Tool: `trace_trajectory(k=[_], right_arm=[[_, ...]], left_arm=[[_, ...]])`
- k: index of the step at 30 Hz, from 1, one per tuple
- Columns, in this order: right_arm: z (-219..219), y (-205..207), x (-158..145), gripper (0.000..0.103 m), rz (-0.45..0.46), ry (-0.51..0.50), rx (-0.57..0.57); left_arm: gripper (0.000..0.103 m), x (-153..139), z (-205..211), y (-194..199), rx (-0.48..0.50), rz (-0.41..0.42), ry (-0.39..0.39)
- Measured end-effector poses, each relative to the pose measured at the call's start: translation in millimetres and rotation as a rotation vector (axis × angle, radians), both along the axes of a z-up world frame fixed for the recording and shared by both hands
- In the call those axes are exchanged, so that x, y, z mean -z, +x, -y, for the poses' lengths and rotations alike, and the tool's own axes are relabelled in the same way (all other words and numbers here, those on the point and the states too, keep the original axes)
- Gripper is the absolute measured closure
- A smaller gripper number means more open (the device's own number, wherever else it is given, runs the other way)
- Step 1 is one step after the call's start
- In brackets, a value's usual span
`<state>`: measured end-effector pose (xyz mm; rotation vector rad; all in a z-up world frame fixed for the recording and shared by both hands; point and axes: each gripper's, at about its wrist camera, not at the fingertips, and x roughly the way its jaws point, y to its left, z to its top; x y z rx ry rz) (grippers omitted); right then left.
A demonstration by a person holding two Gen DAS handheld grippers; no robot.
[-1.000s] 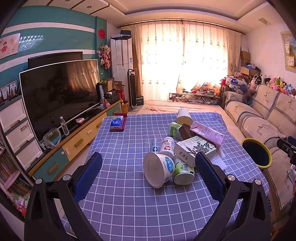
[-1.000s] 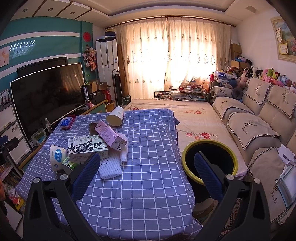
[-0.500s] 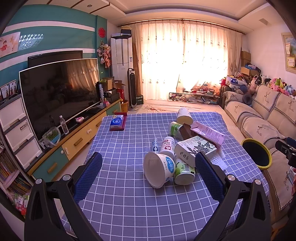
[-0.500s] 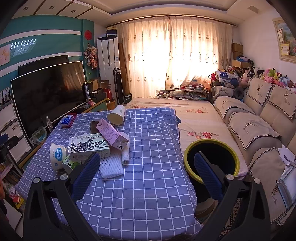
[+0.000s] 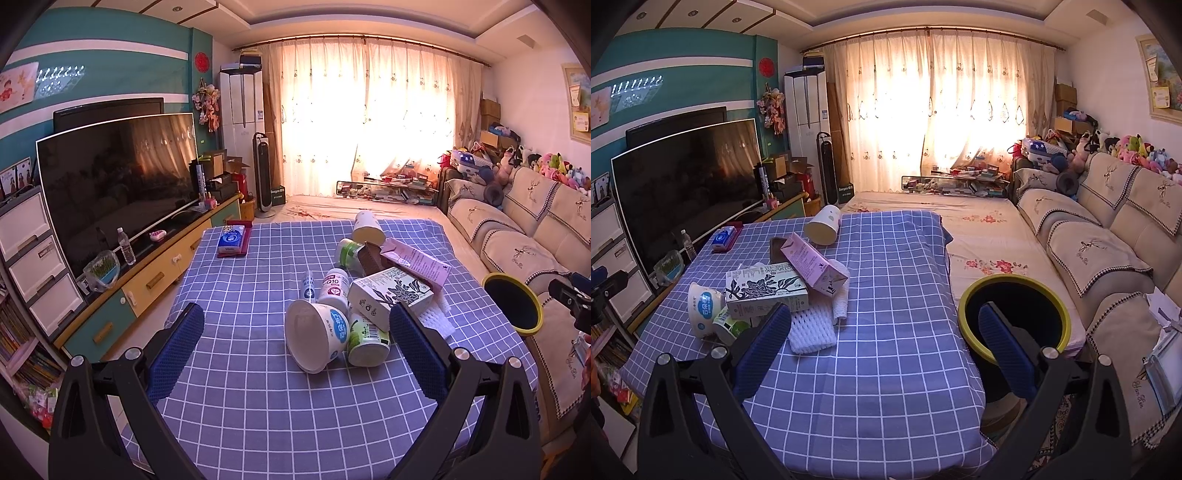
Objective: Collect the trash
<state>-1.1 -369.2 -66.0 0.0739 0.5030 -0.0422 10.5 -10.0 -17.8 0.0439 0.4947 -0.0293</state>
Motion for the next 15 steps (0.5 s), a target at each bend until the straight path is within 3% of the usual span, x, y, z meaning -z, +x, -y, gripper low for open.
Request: trace_trajectory(k=[15], right_arm=[[-0.5,0.5,0.7,0.006,-0.002,0.001,0.000]], left_arm=[[0.004,1.1,0.5,0.3,0.000,-0.003,0.001]])
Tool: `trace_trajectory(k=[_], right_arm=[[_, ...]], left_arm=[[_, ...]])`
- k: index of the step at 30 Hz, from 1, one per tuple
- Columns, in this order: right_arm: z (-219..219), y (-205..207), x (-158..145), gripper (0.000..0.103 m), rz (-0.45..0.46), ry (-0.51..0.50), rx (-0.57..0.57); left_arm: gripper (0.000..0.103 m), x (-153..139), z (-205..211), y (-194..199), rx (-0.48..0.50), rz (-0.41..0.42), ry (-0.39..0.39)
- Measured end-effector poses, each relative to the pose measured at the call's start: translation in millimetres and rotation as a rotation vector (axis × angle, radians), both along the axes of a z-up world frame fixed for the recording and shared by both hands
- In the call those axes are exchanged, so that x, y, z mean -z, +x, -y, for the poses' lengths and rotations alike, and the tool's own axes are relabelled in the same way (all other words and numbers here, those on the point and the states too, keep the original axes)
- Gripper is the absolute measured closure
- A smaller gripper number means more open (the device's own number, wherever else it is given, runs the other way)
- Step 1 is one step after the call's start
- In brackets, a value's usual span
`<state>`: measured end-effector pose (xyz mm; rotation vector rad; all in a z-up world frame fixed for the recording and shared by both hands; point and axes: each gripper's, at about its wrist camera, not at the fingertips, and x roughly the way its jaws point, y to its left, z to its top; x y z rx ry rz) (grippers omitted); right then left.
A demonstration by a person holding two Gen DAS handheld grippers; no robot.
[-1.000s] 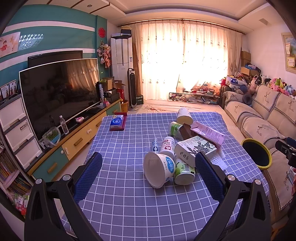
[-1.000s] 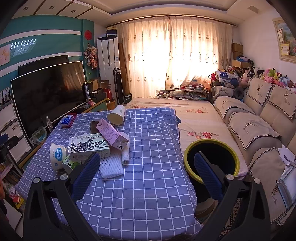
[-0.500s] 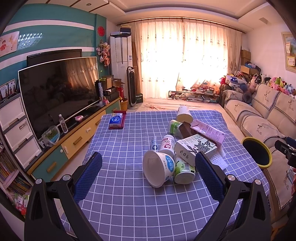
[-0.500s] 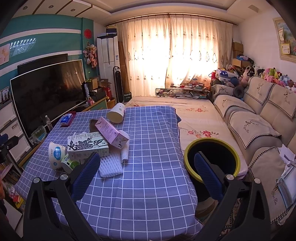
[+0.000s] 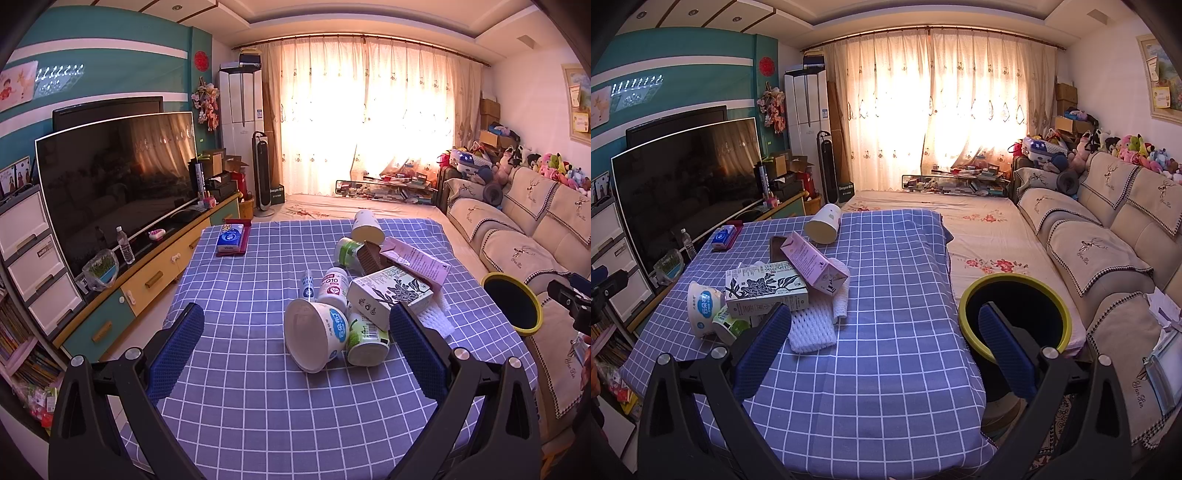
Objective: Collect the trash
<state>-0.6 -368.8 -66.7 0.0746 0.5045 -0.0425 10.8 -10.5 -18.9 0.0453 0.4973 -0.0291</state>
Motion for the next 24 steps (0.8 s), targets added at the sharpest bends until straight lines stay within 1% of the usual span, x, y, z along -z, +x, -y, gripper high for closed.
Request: trace_trajectory(k=[12,15,17,20,22,24], right_arm=[[-4,10,11,0.006,-0.012,-0.006,-0.016],[-7,14,9,0.006,0.006,-0.010,-0.050],[-10,21,9,0.006,0.021,0.006,-0.103],[-18,43,16,0.006,-0.044,0.002,-0.174],[-26,55,19,0.006,-0.043,-0.023,-0.200],[-34,67,22,0.006,-0.041,-0.065,-0.199]], left_arm=[[0.004,7,-1,13,0.003,-0.022,-0.007],[0.004,10,-3,22,0.000,-0.031,-0.009],[0.004,11,-5,32,0.000,-0.034,-0.010],[0.004,12,-6,49,-0.002,-0.024,-0.003],[0.004,11,-8,64,-0.008,-0.014,0.003],[0.004,9,-12,80,-0.007,0.003,-0.002]])
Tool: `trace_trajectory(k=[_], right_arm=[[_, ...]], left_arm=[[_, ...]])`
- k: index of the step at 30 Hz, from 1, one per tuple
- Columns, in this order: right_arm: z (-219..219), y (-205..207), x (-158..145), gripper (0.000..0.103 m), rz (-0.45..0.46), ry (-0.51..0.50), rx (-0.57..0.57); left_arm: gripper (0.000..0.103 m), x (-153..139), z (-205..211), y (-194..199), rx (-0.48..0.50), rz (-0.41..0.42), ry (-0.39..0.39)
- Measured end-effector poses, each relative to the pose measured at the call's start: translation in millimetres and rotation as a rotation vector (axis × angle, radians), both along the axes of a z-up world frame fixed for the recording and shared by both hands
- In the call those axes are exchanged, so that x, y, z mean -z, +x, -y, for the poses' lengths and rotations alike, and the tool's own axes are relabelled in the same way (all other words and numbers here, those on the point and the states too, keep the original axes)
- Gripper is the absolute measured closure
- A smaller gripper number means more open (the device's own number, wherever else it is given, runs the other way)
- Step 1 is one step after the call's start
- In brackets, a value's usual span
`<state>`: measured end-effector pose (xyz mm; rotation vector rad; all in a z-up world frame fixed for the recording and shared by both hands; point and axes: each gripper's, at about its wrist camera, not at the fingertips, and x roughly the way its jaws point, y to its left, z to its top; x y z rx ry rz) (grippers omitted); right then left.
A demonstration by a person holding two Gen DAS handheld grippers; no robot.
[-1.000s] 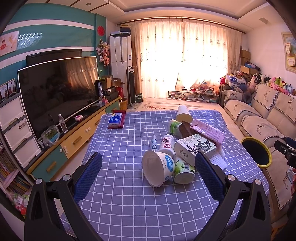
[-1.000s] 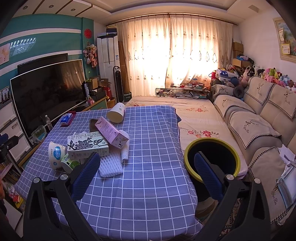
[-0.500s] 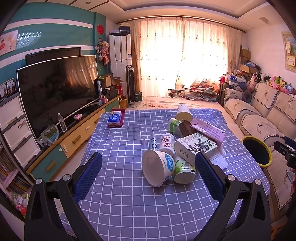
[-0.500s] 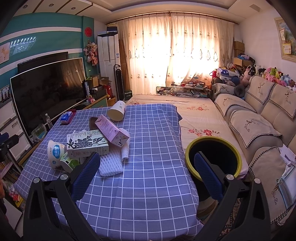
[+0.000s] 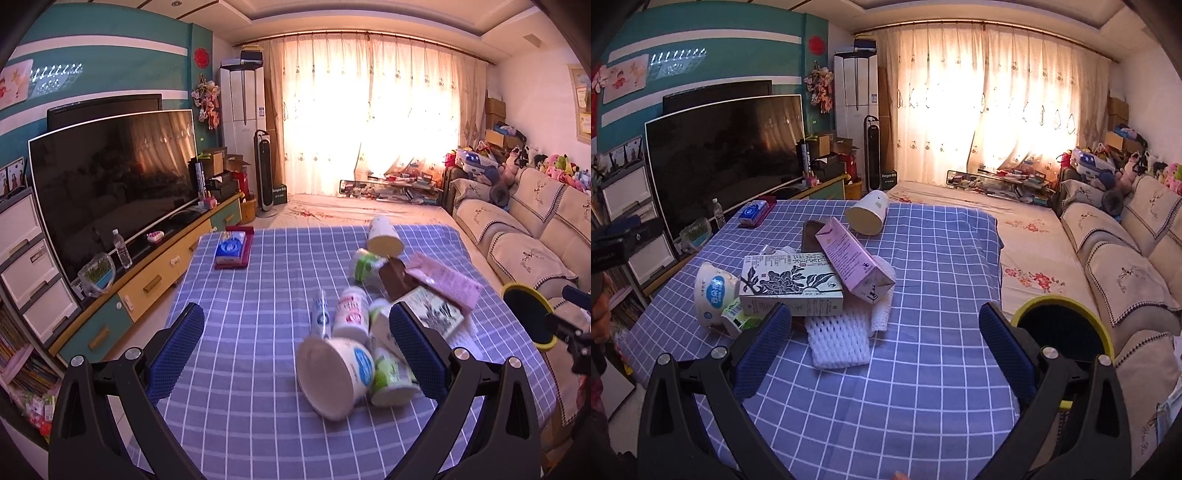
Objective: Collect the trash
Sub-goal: 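Grasp the pink juice carton with the right gripper and lift it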
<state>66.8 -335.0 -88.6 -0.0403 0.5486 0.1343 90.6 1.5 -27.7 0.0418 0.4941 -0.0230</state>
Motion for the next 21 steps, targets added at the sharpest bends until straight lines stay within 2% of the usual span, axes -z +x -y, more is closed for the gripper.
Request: trace_trajectory(k=[6,10,13,16,21], right_arm=[[-18,51,7,0.007,-0.012,-0.072,-0.112],[-34,85,21,0.032,-0.064,-0.183,-0.155],[-45,103,35,0.041,-0.108,-0.257,-0.205],[-50,113,46,0.041,-0.119,-0.303,-0.234],[-50,127,51,0.042,-0.113,-0.301,-0.239]], left_arm=[[0.004,-1,-12,68,-0.014,0.012,-0.007],[0.004,2,-17,122,-0.011,0.004,-0.012],[0.004,9,-21,161,-0.016,-0.006,-0.016],[0.004,20,-25,191,-0.015,-0.029,-0.048],[0.004,49,-26,213,0.003,-0.062,-0.104]])
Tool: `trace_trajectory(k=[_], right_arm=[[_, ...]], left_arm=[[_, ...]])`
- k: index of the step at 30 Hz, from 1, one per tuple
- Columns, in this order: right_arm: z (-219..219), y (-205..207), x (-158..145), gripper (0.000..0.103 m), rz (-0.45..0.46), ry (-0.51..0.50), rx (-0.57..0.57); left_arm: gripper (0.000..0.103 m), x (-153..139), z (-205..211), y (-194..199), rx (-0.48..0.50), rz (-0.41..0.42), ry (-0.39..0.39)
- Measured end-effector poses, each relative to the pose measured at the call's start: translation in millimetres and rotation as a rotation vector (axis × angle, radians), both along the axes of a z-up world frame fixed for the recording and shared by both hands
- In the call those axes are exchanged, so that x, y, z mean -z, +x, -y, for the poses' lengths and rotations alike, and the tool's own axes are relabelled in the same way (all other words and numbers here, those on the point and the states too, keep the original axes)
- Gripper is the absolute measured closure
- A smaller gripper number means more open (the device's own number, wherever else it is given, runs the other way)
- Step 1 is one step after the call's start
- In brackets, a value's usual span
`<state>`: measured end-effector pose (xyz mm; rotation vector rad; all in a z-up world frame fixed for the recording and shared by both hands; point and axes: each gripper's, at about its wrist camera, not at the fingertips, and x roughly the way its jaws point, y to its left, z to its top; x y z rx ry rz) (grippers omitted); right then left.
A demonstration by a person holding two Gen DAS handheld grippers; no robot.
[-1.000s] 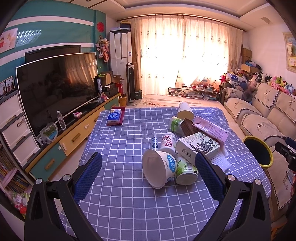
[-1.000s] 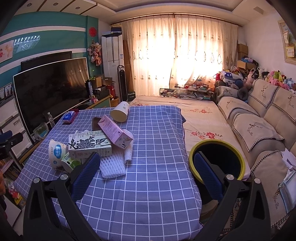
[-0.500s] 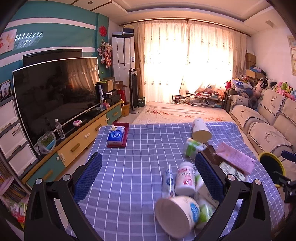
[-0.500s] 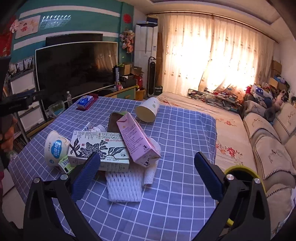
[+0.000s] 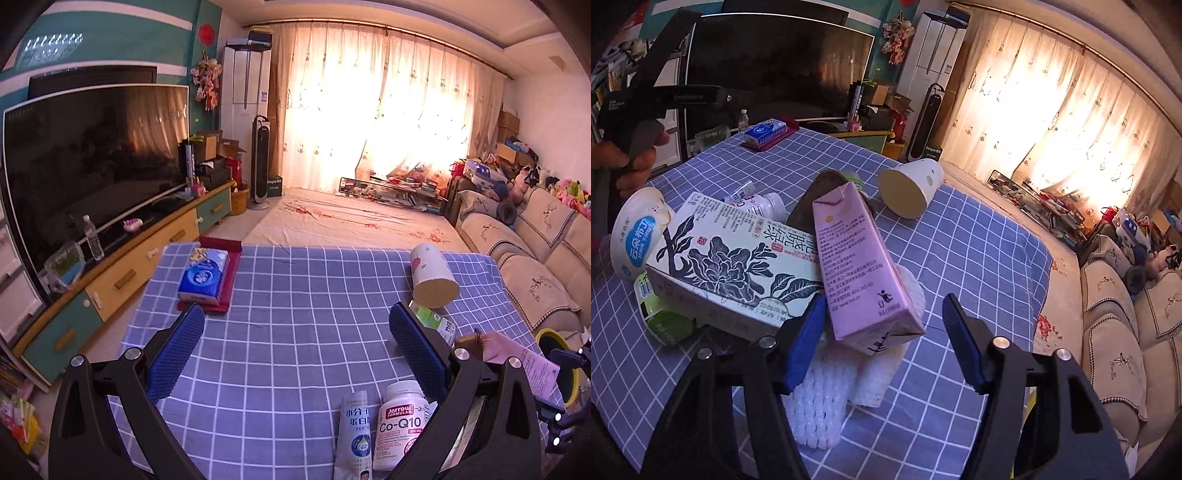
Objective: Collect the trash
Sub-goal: 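Grasp the pink juice carton with the right gripper and lift it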
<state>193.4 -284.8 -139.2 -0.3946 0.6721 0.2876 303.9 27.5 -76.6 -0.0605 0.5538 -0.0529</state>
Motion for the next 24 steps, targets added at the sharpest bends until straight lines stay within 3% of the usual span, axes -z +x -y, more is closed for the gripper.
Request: trace_trajectory(k=[3,5,7,12,20,24], right_arm=[[-1,10,2,0.043,-0.014,-0.001,-0.014],[-2,15,3,0.060,-0.029,0.016,-0.026],[-1,20,5,0.061,-0.034,0.025,-0.025],[9,18,-3,0.062,-0.066,0.161,-0.033],[43,-12,-40,0.065,-0.084,0.371,-0.024],[72,-26,-58,0.065,-0.068,0.447,0.038]], left_arm=[[0.004,11,-1,6,0.015,-0.028,-0.010],[0.004,16,-3,3,0.014,-0.023,-0.005],[0.004,17,-4,-2,0.017,-0.013,-0.005],[0.004,16,1,-10,0.023,0.012,0.014],[0.004,16,10,-18,0.058,0.021,0.020],[0.004,14,9,-21,0.064,0.025,0.013]])
